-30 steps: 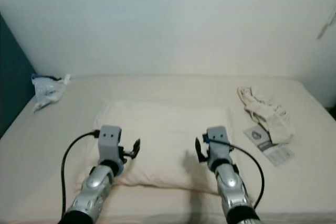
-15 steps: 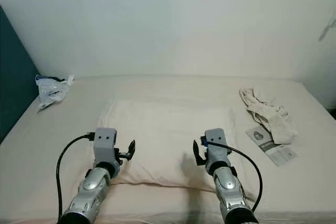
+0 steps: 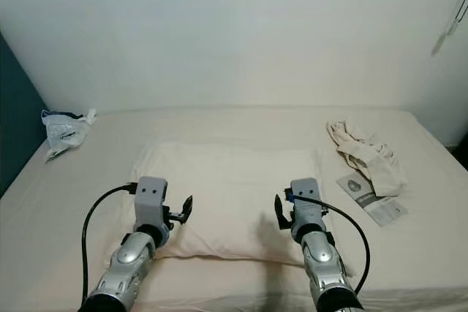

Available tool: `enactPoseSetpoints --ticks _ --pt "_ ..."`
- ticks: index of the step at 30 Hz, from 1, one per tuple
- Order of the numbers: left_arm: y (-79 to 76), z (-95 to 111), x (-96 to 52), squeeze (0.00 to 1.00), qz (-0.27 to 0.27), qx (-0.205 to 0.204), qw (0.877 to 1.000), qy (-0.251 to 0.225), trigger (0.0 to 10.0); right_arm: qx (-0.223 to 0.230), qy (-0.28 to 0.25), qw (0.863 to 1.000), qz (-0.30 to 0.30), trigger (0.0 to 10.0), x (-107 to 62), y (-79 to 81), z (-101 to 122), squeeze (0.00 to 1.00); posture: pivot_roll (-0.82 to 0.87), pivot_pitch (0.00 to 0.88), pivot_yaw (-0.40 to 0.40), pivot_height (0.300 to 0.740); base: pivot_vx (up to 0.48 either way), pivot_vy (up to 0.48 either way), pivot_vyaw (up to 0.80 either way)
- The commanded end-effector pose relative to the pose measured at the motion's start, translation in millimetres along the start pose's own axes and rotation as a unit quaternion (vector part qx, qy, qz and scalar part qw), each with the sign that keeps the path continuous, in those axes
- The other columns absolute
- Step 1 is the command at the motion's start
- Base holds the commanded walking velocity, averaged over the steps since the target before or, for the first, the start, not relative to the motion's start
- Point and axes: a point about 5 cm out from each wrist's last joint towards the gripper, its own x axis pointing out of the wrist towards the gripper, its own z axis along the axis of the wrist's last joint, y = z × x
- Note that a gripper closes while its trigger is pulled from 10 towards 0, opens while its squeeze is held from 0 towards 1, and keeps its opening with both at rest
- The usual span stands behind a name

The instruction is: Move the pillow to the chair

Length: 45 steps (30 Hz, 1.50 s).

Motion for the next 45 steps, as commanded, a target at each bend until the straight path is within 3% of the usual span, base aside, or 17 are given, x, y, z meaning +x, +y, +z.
enactPoseSetpoints --ticks 1,6,19,25,29,32,34,35,37,41,45 --pt "0.2 0 0.5 0.00 0.002 0.009 1.000 -0.001 10.0 0.005 0.003 1.000 -0.003 10.0 2.1 0.0 2 0.00 -0.04 0.010 0.011 0.740 0.000 -0.469 0.00" --pt "1.0 0 3.5 0.00 0.009 -0.007 1.000 0.010 10.0 0.006 0.004 1.000 -0.005 10.0 2.7 -0.3 2 0.00 -0.04 0.006 0.013 0.740 0.000 0.000 0.00" --pt "6.3 4 9.4 0.00 0.018 0.008 1.000 0.011 10.0 0.007 -0.010 1.000 -0.009 10.0 6.2 -2.8 11 0.00 -0.04 0.018 0.016 0.740 0.000 0.000 0.00" --pt "5.9 9 10.6 0.00 0.010 0.021 1.000 -0.006 10.0 0.022 -0.016 0.999 -0.019 10.0 5.9 -5.9 12 0.00 -0.03 0.023 0.015 0.740 0.000 0.000 0.00" --pt "7.6 18 12.8 0.00 0.005 0.004 1.000 -0.023 10.0 0.026 -0.021 0.999 -0.023 10.0 6.3 -8.0 14 0.00 -0.02 0.027 0.019 0.720 0.000 0.000 0.00" --pt "6.6 21 13.8 0.00 -0.007 0.016 0.999 -0.028 10.0 0.022 -0.019 0.999 -0.026 10.0 7.1 -8.6 14 0.00 -0.02 0.029 0.020 0.710 0.000 0.000 0.00" --pt "4.9 27 15.6 0.00 -0.018 0.004 0.999 -0.039 10.0 0.028 -0.032 0.999 -0.030 10.0 8.4 -10.6 19 0.00 -0.02 0.033 0.020 0.710 0.000 0.000 0.00" --pt "4.8 33 17.0 0.00 -0.016 -0.034 0.998 -0.049 10.0 0.051 -0.042 0.997 -0.039 10.0 9.3 -13.0 23 0.00 -0.03 0.042 0.022 0.710 0.000 0.000 0.00" --pt "5.9 39 18.6 0.00 -0.013 -0.070 0.996 -0.060 10.0 0.075 -0.051 0.994 -0.053 10.0 10.3 -16.8 27 0.00 -0.03 0.048 0.024 0.710 0.000 0.000 0.00" --pt "3.9 40 20.4 0.00 -0.024 -0.036 0.998 -0.055 10.0 0.069 -0.044 0.995 -0.051 10.0 9.2 -19.2 24 0.00 -0.03 0.054 0.029 0.700 0.000 0.000 0.00" --pt "-0.8 34 18.4 0.00 -0.039 0.027 0.997 -0.054 10.0 0.059 -0.049 0.996 -0.046 10.0 7.0 -21.7 23 0.00 -0.03 0.057 0.034 0.690 0.000 0.000 0.00"
